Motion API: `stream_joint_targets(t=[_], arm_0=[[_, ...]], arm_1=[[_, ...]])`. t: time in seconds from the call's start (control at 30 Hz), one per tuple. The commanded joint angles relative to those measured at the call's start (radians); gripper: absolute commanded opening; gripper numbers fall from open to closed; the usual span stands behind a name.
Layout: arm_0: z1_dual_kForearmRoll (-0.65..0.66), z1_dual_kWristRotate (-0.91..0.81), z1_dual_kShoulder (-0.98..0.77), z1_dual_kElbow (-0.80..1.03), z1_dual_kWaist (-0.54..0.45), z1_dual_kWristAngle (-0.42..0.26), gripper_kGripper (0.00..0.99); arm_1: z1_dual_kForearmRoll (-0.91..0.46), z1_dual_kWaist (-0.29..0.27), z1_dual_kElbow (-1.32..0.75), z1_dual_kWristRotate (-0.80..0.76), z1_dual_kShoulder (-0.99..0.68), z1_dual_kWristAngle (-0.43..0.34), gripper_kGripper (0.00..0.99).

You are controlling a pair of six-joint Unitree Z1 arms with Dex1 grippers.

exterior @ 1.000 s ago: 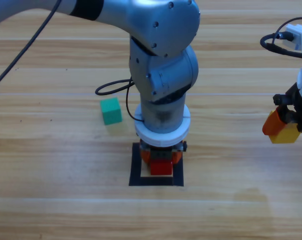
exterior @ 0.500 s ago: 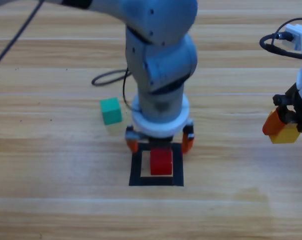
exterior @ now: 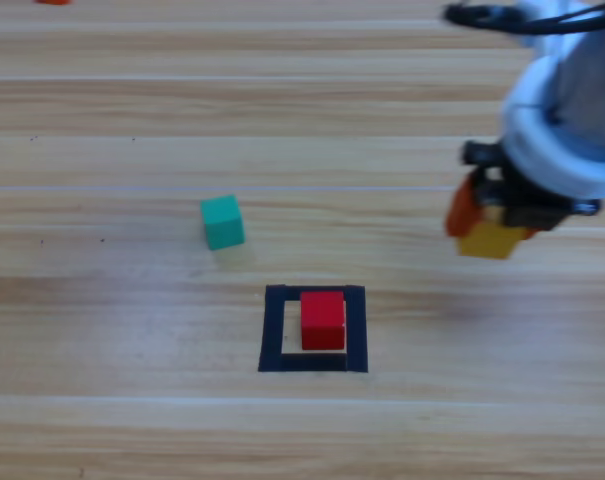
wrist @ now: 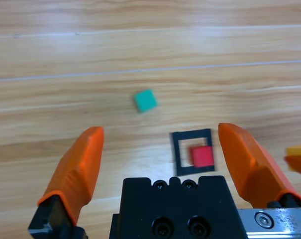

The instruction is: Stack the blocks in the rectangular block: red at the bottom, yellow in the middle, green on top

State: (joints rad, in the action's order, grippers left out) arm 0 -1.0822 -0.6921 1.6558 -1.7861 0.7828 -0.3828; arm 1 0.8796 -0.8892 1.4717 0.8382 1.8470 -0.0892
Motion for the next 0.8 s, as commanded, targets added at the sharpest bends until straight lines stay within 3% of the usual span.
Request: stream_joint_targets(t=[0.03, 0.13, 0.23, 0.37, 0.5, 0.8], arm_0=[[0.275, 0.283, -0.214, 0.356, -0.163, 0.101, 0.962], [0.525, 0.358, -0.413, 0.645, -0.255, 0.222, 0.965], [0.59, 0.361, -0.476, 0.76, -0.375, 0.344, 0.968], [0.849, 0.385, -0.662, 1.059, -0.384, 0.368, 0.968], [0.815, 0.379, -0.599, 1.039, -0.384, 0.483, 0.979], [0.757, 0.345, -0.594, 1.025, -0.396, 0.415, 0.99]], arm_1=[[0.09, -0.155, 0.173, 0.085, 0.293, -0.046, 0.161], [0.09, -0.178, 0.239, 0.128, 0.382, -0.044, 0.161], [0.09, -0.192, 0.292, 0.141, 0.432, -0.044, 0.163], [0.093, -0.209, 0.338, 0.142, 0.459, -0.049, 0.164], [0.093, -0.212, 0.358, 0.147, 0.463, -0.061, 0.164], [0.093, -0.212, 0.391, 0.159, 0.503, -0.095, 0.164]])
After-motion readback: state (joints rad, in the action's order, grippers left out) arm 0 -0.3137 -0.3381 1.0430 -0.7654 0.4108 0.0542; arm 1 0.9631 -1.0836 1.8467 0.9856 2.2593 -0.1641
